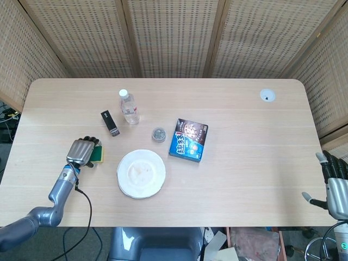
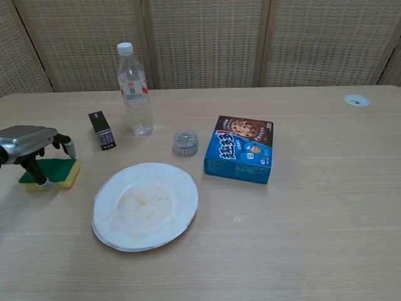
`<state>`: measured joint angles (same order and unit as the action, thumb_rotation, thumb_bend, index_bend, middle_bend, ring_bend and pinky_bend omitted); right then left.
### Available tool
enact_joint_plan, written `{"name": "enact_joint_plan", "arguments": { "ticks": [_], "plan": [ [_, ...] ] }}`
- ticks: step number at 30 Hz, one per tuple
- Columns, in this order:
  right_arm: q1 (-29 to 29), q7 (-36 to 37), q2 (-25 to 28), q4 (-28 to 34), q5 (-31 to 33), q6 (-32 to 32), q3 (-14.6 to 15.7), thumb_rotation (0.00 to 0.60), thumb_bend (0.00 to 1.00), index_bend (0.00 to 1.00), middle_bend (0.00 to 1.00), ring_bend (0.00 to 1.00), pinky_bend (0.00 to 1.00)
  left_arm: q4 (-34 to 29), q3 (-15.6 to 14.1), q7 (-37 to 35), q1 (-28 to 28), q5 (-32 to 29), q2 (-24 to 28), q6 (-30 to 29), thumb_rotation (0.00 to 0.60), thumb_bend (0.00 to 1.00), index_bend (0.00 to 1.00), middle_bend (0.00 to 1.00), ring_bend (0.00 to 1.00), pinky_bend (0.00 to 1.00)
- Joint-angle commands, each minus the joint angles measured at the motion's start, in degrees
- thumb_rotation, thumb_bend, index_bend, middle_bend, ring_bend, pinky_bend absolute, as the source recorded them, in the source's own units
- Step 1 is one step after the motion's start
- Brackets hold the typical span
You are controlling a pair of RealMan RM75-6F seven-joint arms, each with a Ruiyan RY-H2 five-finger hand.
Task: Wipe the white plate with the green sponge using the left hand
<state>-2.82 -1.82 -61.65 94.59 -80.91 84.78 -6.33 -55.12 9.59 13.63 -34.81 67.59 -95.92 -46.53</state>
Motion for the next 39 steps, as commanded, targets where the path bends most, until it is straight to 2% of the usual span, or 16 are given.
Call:
{"name": "enact_joint_plan", "arguments": {
  "ticks": [1, 11, 16, 21, 25, 30, 34, 39],
  "plan": [
    [-0.07, 0.05, -0.01, -0.03, 0.03, -0.15, 0.03, 0.6, 0.0, 0.0, 0.0, 0.0, 0.0, 0.47, -0.07, -0.01, -0.19, -0.29, -0.31, 0.25, 0.6, 0.0, 0.36, 0.31, 0.24, 0.34],
    [-0.17, 0.34, 0.05, -0.03, 0.14, -0.33, 0.05, 0.6, 0.0, 0.0, 0.0, 0.0, 0.0, 1.27, 0.06, -0.47, -0.25, -0.97, -0.87, -0.53, 0.6, 0.01, 0.48, 0.4, 0.32, 0.44],
    [-0.14, 0.63, 0.2, 0.06, 0.1, -0.32, 0.09, 0.6, 0.0, 0.0, 0.0, 0.0, 0.0, -1.23, 0.42, -3.29, 0.2, 0.44, 0.53, -2.77, 0.6, 0.04, 0.51, 0.43, 0.33, 0.46],
    [-0.07, 0.8, 0.32, 0.16, 0.01, -0.17, 0.14, 0.6, 0.0, 0.0, 0.0, 0.0, 0.0, -8.55, 0.77, -9.16, 0.98, 3.91, 4.25, -6.2, 0.6, 0.05, 0.52, 0.43, 0.33, 0.46],
    [-0.11, 0.56, 0.26, 0.21, 0.12, -0.2, 0.11, 0.6, 0.0, 0.0, 0.0, 0.0, 0.0, -17.08, 0.44, -15.77, 0.84, 8.26, 8.75, -7.12, 0.6, 0.05, 0.52, 0.43, 0.33, 0.46],
    [-0.2, 0.02, 0.11, 0.33, 0.53, -0.34, 0.01, 0.6, 0.0, 0.0, 0.0, 0.0, 0.0, -24.77, -0.53, -26.62, -0.08, 14.97, 11.9, -8.16, 0.6, 0.05, 0.52, 0.43, 0.33, 0.46],
    [-0.37, -0.6, -0.15, 0.25, 0.96, -0.7, -0.03, 0.6, 0.0, 0.0, 0.0, 0.0, 0.0, -26.46, -1.94, -36.06, -2.55, 19.48, 11.52, -6.42, 0.6, 0.05, 0.52, 0.43, 0.33, 0.46],
    [-0.51, -1.38, -0.44, 0.04, 1.69, -1.0, -0.19, 0.6, 0.0, 0.0, 0.0, 0.0, 0.0, -22.58, -2.55, -38.75, -5.81, 20.93, 7.88, -3.85, 0.6, 0.05, 0.52, 0.43, 0.33, 0.46]
  ]
}}
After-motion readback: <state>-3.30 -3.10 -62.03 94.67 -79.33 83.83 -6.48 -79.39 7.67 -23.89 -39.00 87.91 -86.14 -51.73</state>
